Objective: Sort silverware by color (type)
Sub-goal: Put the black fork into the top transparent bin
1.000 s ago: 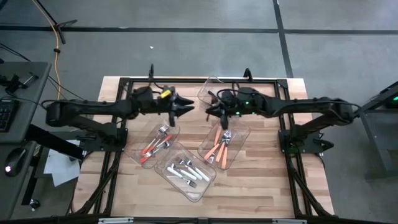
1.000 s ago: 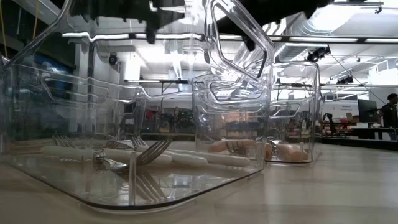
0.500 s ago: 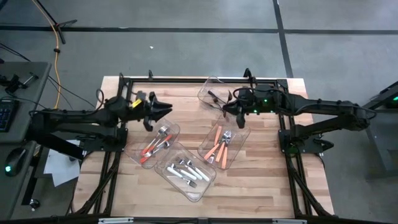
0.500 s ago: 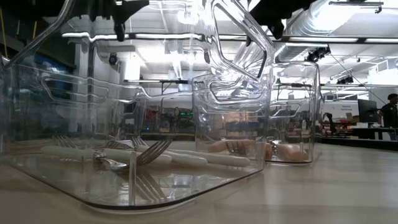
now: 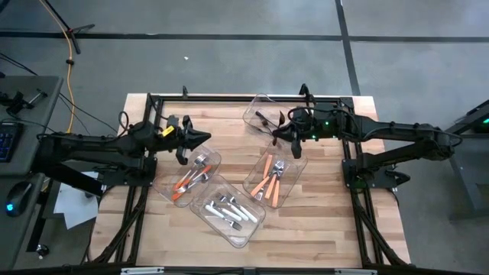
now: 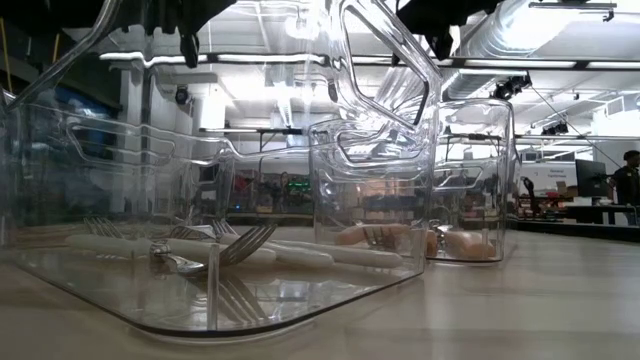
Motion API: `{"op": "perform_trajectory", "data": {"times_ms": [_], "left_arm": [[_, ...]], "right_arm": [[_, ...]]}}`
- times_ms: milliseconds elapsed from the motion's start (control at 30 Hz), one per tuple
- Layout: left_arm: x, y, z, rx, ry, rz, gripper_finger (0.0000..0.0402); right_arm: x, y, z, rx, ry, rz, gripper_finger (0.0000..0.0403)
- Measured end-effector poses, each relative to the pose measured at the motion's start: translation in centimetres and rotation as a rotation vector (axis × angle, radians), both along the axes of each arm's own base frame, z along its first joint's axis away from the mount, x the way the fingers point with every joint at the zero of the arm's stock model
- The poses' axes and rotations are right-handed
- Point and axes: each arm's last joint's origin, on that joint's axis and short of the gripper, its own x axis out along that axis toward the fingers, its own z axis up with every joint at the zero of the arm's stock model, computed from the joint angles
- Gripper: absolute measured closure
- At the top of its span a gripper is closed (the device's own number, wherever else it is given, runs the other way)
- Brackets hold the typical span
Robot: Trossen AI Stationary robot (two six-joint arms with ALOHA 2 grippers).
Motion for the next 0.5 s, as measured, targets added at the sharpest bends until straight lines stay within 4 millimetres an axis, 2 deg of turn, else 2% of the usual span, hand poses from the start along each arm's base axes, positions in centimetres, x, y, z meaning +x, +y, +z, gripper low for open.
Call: {"op": "perform_trajectory", "data": {"times_ms": [500], "left_arm": [[0.0,0.01,-0.01,0.06,0.008,0.011,0.0401]], "right_arm": [[0.01,0.0,0.0,0.025,-0.003,-0.007,0.04]]}}
